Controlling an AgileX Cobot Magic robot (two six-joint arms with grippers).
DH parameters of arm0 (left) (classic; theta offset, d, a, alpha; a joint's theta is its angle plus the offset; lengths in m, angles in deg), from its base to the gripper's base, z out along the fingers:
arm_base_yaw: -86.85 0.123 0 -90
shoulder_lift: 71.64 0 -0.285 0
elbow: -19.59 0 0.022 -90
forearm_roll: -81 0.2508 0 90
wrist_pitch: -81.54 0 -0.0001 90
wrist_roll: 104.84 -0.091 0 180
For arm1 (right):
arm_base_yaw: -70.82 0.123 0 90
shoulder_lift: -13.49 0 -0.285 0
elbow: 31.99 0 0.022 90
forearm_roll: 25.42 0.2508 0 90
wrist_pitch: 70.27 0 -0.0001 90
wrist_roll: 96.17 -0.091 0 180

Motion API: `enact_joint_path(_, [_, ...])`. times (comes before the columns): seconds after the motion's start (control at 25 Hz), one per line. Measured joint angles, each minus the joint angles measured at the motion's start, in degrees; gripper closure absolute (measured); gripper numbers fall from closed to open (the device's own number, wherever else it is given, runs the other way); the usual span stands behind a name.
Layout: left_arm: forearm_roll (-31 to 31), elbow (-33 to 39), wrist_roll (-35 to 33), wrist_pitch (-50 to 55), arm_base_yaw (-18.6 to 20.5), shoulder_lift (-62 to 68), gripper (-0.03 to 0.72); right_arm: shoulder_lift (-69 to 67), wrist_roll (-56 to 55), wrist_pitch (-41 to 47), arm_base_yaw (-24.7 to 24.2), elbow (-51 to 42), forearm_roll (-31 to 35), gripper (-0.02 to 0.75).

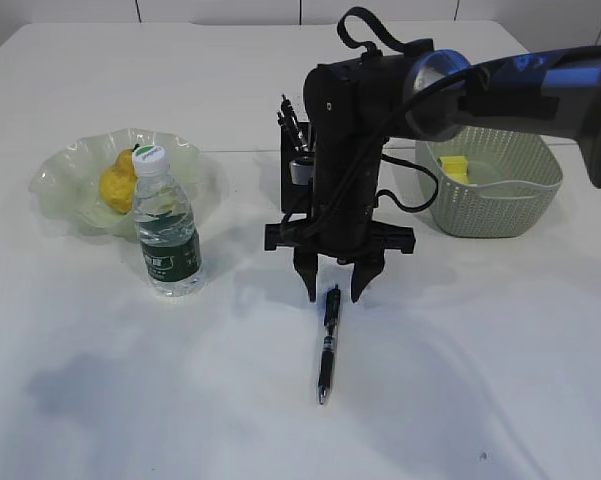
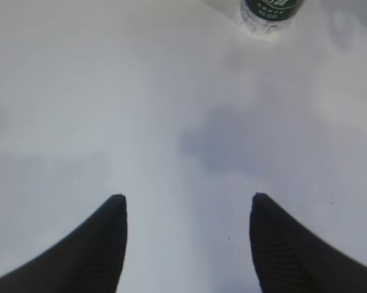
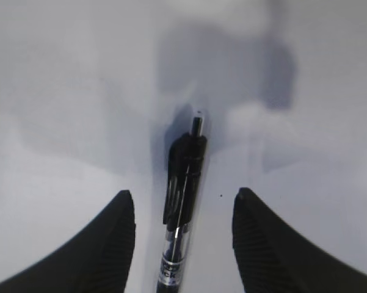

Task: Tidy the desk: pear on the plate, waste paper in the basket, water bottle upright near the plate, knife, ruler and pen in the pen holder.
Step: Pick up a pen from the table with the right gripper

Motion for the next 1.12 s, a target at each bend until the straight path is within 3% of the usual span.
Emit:
enact_joint_path(0.84, [0.0, 0.0, 0.0, -0.13, 0.0, 0.0, 0.241, -3.0, -0.57, -1.37, 0.0, 0.09, -0.12, 0.356])
enact_joint_path(1.12, [0.0, 0.0, 0.0, -0.54, 0.0, 0.0, 0.241, -3.0, -0.61, -1.37, 0.0, 0.09, -0.24, 0.462])
